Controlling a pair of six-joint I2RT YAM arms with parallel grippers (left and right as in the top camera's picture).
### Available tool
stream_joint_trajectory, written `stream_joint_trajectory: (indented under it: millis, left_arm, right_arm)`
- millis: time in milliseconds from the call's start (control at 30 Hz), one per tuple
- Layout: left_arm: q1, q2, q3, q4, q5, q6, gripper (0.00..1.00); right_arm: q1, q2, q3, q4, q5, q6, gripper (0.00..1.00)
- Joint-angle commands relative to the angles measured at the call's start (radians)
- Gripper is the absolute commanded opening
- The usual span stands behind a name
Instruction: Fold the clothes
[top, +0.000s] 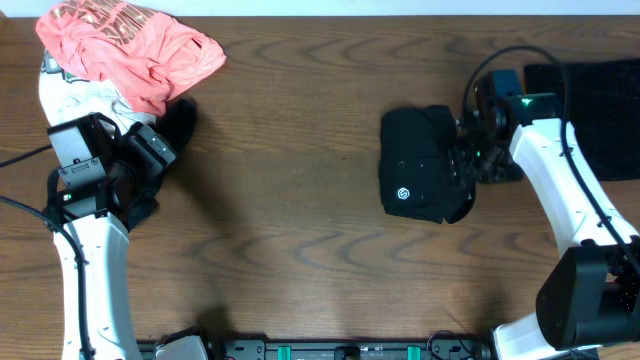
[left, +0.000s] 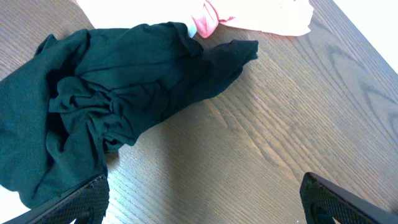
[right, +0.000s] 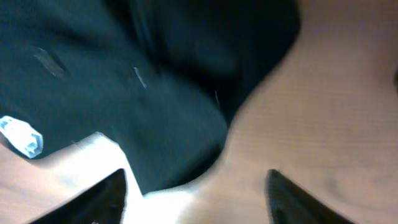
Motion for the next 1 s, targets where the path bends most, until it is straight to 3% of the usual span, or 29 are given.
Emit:
stream_joint_trajectory:
  millis: [0,233,533,733,967]
  left_arm:
    - [0.004,0.006,0.010,-0.005,-0.011,0.017,0.98]
    - [0.003,0.006,-0.004,-0.005,-0.011,0.017,0.98]
    - [-0.021,0.006,-0.014,-0.012,-0.001,0.017,0.98]
    - [-0.085,0.006,-0.014,-0.012,-0.001,0.018,0.98]
    - [-0.184,0.006,-0.014,-0.028,-0.001,0.028,0.98]
  right_arm:
    - [0.001,0.000,0.042,0.082,-0.163,-0.031,0.53]
    - [0.021,0.085,0.041,0.254,-0.195,-0.024,0.49]
    - [0.021,0.259,0.041,0.270,-0.241,-0.025,0.37]
    - [0.018,0.304,0.041,0.276,-0.240,-0.037,0.47]
    - [0.004,0.233,0.113,0.245,-0.269,-0.036,0.58]
